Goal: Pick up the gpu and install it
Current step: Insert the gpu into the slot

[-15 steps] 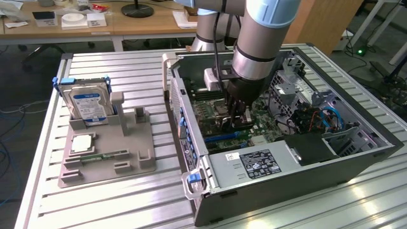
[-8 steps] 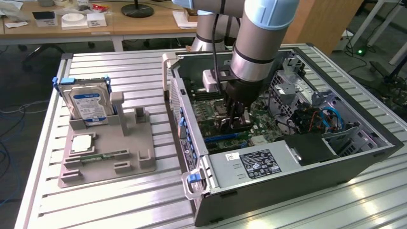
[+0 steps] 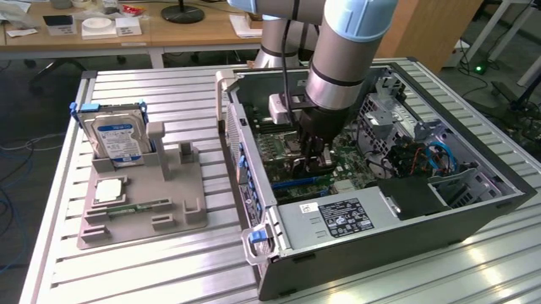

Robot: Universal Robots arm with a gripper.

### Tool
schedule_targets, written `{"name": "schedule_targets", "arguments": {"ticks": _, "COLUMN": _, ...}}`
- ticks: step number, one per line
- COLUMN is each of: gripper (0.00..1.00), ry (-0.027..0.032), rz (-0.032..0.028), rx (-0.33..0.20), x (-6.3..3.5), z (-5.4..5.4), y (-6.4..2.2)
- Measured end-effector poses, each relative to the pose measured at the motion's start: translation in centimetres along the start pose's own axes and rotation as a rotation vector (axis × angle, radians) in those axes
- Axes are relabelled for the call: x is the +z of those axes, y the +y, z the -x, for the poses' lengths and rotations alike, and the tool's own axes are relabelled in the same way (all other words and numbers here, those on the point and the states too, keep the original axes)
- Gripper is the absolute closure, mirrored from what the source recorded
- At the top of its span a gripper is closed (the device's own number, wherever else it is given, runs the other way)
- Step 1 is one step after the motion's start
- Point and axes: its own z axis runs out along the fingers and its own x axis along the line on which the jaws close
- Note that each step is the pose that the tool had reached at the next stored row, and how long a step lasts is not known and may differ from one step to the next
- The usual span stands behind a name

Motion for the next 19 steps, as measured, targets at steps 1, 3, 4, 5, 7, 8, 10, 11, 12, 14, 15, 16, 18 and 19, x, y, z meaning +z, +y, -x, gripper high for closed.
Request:
{"name": "schedule_targets", "arguments": {"ticks": 1, "gripper": 0.71, "ry": 0.0001, "rz": 0.0008, "rx": 0.000, "x": 0.01, "z": 0.00, "y": 0.03}}
{"name": "schedule_targets", "arguments": {"ticks": 3, "gripper": 0.71, "ry": 0.0001, "rz": 0.0023, "rx": 0.000, "x": 0.05, "z": -0.01, "y": 0.06}}
{"name": "schedule_targets", "arguments": {"ticks": 4, "gripper": 0.71, "ry": 0.0000, "rz": 0.0025, "rx": 0.000, "x": 0.09, "z": -0.01, "y": 0.07}}
{"name": "schedule_targets", "arguments": {"ticks": 5, "gripper": 0.71, "ry": 0.0000, "rz": 0.0027, "rx": 0.000, "x": 0.13, "z": -0.01, "y": 0.08}}
{"name": "schedule_targets", "arguments": {"ticks": 7, "gripper": 0.71, "ry": 0.0004, "rz": 0.0033, "rx": 0.000, "x": 0.15, "z": -0.02, "y": 0.12}}
{"name": "schedule_targets", "arguments": {"ticks": 8, "gripper": 0.71, "ry": 0.0004, "rz": 0.0034, "rx": 0.000, "x": 0.17, "z": -0.02, "y": 0.14}}
{"name": "schedule_targets", "arguments": {"ticks": 10, "gripper": 0.71, "ry": 0.0001, "rz": 0.0034, "rx": 0.000, "x": 0.23, "z": -0.02, "y": 0.17}}
{"name": "schedule_targets", "arguments": {"ticks": 11, "gripper": 0.71, "ry": 0.0002, "rz": 0.0034, "rx": 0.000, "x": 0.26, "z": -0.02, "y": 0.19}}
{"name": "schedule_targets", "arguments": {"ticks": 12, "gripper": 0.71, "ry": 0.0003, "rz": 0.0035, "rx": 0.000, "x": 0.26, "z": -0.02, "y": 0.22}}
{"name": "schedule_targets", "arguments": {"ticks": 14, "gripper": 0.71, "ry": 0.0002, "rz": 0.0035, "rx": 0.000, "x": 0.29, "z": -0.03, "y": 0.29}}
{"name": "schedule_targets", "arguments": {"ticks": 15, "gripper": 0.71, "ry": 0.0001, "rz": 0.0035, "rx": 0.000, "x": 0.31, "z": -0.03, "y": 0.32}}
{"name": "schedule_targets", "arguments": {"ticks": 16, "gripper": 0.71, "ry": 0.0002, "rz": 0.0036, "rx": 0.000, "x": 0.32, "z": -0.03, "y": 0.34}}
{"name": "schedule_targets", "arguments": {"ticks": 18, "gripper": 0.71, "ry": 0.0001, "rz": 0.0036, "rx": 0.000, "x": 0.40, "z": -0.04, "y": 0.36}}
{"name": "schedule_targets", "arguments": {"ticks": 19, "gripper": 0.71, "ry": 0.0000, "rz": 0.0037, "rx": 0.000, "x": 0.46, "z": -0.04, "y": 0.36}}
